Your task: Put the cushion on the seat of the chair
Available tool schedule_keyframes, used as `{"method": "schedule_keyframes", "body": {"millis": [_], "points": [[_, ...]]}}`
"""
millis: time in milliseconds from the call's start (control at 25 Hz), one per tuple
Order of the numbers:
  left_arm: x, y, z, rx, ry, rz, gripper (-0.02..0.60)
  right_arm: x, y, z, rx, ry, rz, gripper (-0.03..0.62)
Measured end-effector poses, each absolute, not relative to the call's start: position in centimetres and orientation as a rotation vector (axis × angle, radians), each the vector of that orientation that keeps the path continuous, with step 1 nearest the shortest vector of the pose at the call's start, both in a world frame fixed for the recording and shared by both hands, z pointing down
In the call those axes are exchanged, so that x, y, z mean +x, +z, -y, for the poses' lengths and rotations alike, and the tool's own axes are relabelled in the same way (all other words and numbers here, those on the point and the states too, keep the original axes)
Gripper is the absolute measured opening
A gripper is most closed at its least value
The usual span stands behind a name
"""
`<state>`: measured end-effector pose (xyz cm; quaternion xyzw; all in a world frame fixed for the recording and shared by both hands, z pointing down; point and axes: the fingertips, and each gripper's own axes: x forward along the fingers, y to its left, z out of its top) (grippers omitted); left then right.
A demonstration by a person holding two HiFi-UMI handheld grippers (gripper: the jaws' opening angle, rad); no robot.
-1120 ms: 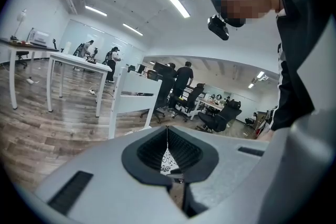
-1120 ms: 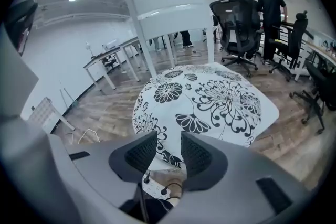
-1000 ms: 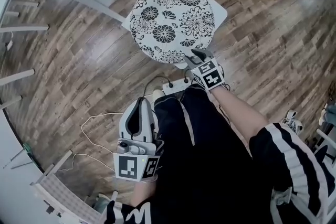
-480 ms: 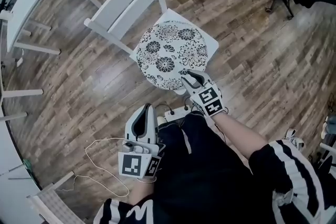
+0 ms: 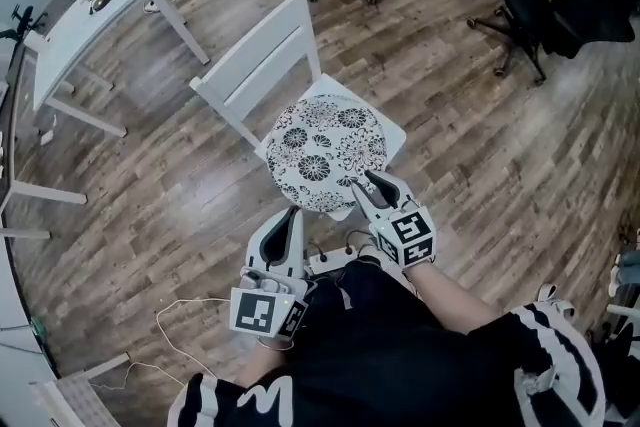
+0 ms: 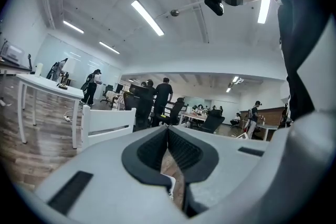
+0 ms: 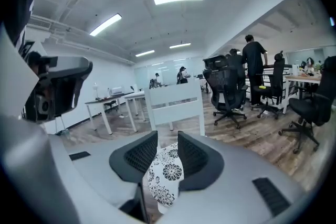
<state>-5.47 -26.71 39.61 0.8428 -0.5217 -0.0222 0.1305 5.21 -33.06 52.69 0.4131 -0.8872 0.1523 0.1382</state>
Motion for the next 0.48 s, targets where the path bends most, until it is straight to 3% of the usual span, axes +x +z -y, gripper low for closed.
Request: {"method": "schedule_keyframes", "body": {"millis": [480], "points": [[-1.3, 36.0, 28.3, 2.598, -0.092, 1.431, 0.006, 5.6, 41.5, 32.1, 1.238, 0.21, 2.777, 0.084]]}}
